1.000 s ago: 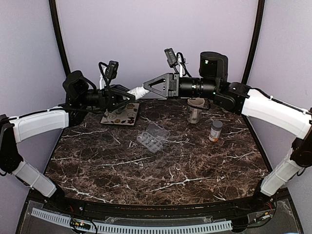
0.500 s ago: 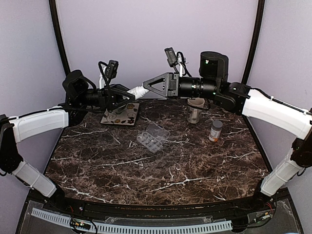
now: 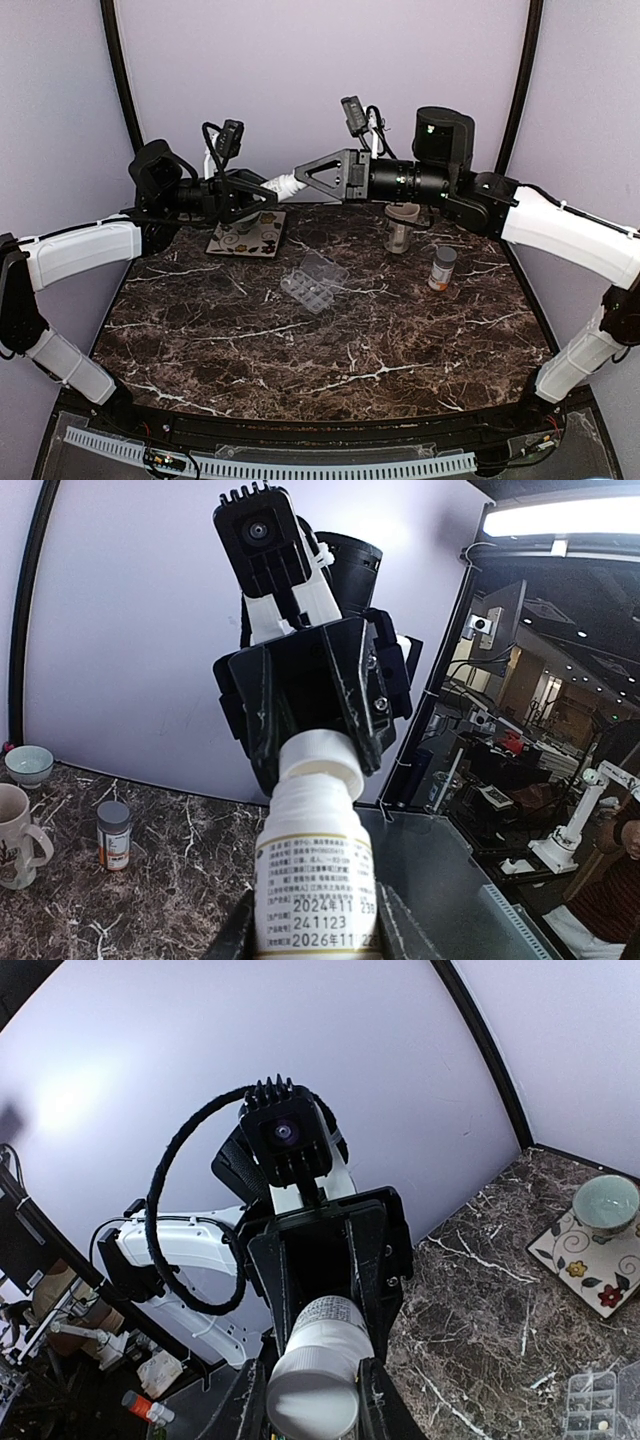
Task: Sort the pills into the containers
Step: Close the lid of the pill bottle on the pill bottle.
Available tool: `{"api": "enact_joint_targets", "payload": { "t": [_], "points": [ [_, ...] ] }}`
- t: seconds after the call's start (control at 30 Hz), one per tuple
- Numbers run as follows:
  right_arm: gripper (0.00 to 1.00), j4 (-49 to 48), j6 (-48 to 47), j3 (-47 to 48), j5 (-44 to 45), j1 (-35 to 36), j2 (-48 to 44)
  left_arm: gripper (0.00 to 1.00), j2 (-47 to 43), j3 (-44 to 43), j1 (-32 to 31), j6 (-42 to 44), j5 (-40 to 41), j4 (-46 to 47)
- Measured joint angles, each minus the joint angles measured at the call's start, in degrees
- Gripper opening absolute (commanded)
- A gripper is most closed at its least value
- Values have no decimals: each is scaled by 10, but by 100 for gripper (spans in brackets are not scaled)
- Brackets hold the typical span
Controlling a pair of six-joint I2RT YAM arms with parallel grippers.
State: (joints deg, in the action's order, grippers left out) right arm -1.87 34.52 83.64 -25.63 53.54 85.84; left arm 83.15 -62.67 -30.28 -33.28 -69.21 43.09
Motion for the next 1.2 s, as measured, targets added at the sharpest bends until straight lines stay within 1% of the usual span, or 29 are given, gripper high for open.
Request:
{"api": "enact_joint_targets", "payload": {
  "t": [0.5,1.2],
  "points": [
    [0,2,-12,-5,15,3,-2,0,3,-2,0,-2,-3,-1],
    [0,24,-37,12,42,4,10,0,3,-2,5,-5,5,-21]
  ]
}}
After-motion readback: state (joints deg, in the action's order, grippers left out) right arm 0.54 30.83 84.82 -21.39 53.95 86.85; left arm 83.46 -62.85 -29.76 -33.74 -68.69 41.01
